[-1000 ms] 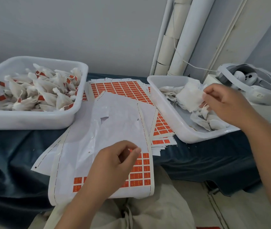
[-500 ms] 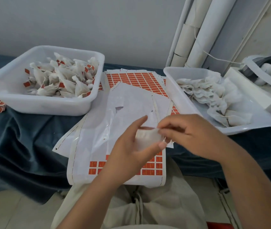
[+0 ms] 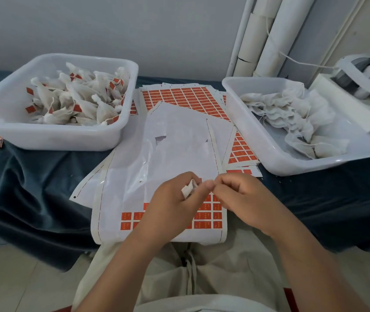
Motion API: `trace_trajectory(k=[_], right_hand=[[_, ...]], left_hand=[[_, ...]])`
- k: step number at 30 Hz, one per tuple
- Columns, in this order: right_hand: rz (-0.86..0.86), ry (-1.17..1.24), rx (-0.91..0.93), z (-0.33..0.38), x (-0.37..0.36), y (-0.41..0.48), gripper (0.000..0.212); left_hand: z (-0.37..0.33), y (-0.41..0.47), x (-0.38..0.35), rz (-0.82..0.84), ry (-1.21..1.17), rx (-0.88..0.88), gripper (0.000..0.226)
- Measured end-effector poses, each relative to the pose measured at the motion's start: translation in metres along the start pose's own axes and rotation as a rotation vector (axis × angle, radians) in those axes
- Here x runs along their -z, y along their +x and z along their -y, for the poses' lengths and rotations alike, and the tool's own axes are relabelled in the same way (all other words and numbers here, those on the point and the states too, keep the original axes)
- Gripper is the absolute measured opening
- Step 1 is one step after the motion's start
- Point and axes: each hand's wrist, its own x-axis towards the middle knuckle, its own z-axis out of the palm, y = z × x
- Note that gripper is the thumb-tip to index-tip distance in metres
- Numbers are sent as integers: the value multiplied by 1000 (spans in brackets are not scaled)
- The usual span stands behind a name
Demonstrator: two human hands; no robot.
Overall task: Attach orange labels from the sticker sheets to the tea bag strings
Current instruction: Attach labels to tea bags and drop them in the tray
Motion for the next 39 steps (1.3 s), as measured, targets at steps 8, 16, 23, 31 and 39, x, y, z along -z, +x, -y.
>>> trace_trajectory(k=[8,16,23,31,39], right_hand=[[268,1283,-53,-8,17,2,37],[356,1452,2,-3,16,3,22],[242,1473,-10,-6,15,5,17],[-28,938,136,-5,19,-1,24],[-170,667,160,-5,13,1,23]], left_hand=[[-11,-2,18,14,-165,43,64],[-11,-5,21,150,-66,-70,45],[-9,-4,18,225,34,-37,31],[-3,-2,21,256,161,0,29],[-1,-5,24,418,178,-13,44]])
